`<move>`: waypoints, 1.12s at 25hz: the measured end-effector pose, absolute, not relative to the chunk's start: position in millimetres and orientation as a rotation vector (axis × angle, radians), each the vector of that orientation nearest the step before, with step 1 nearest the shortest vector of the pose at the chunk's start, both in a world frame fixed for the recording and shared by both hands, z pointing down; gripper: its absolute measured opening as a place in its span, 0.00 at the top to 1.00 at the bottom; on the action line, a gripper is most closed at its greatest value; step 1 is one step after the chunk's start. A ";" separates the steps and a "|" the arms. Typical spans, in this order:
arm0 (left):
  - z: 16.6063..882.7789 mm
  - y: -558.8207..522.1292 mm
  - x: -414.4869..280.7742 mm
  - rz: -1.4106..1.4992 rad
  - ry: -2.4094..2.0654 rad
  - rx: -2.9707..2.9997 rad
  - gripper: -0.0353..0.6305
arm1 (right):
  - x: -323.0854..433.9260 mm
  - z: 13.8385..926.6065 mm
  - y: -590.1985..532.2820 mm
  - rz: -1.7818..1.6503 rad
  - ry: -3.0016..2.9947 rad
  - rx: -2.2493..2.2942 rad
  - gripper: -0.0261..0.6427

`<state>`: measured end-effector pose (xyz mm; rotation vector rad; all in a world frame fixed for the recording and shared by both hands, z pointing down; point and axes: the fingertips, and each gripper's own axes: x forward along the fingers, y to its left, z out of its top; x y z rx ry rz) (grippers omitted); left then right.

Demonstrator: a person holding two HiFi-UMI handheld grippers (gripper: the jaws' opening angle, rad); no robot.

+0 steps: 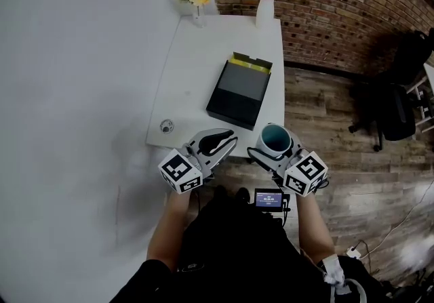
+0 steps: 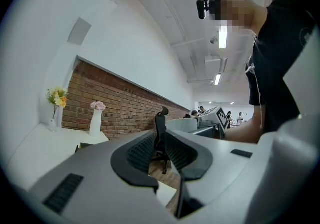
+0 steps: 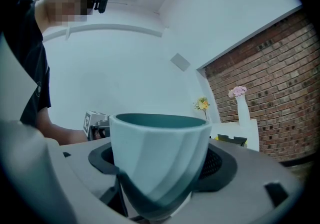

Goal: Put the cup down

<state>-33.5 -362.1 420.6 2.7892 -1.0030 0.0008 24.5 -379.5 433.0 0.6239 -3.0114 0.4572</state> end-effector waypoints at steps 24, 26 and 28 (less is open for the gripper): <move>426.3 -373.8 -45.9 0.032 -0.900 2.796 0.84 | -9.6 430.2 -393.6 0.440 -2.994 0.625 0.36; 425.2 -374.0 -47.8 0.034 -0.899 2.797 0.84 | -11.2 430.3 -395.5 0.435 -2.994 0.631 0.36; 424.1 -376.0 -50.2 0.030 -0.900 2.800 0.84 | -13.3 430.8 -400.1 0.427 -2.996 0.634 0.36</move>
